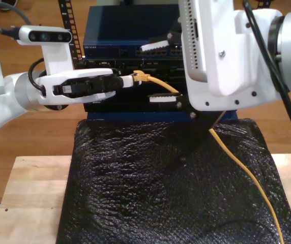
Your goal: Grab the cable and plug it in
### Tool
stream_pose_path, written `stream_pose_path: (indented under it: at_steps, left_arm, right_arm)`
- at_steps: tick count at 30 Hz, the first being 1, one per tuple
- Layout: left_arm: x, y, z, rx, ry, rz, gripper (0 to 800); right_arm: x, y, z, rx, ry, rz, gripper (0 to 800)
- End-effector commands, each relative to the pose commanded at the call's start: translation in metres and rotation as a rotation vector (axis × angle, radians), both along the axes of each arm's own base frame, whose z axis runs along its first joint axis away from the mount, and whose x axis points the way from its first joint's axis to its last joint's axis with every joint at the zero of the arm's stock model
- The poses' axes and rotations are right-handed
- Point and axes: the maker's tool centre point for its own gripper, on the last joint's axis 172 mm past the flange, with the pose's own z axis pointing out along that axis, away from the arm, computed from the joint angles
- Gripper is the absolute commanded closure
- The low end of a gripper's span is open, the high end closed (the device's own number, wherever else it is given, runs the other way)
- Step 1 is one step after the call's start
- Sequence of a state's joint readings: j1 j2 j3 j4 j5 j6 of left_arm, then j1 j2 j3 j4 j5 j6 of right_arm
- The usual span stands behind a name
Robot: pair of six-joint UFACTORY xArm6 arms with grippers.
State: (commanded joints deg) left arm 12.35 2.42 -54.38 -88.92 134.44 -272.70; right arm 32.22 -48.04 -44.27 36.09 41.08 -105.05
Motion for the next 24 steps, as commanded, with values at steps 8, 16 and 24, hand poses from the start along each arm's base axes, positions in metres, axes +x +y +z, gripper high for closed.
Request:
stream_pose_path:
  at_steps: [8, 16, 24]
  left_arm:
    - [-0.001, 0.0, -0.0013, 0.012, 0.032, -0.016, 786]
    - [-0.0016, 0.0005, -0.002, 0.024, 0.058, -0.03, 782]
    - [-0.002, 0.0006, -0.0021, 0.024, 0.061, -0.032, 780]
  right_arm:
    - [0.0007, 0.0011, -0.0042, -0.003, 0.008, 0.001, 262]
    - [-0.0008, 0.0032, -0.0049, -0.004, 0.009, 0.007, 293]
    - [0.0049, 0.0035, -0.0095, -0.001, 0.008, -0.007, 357]
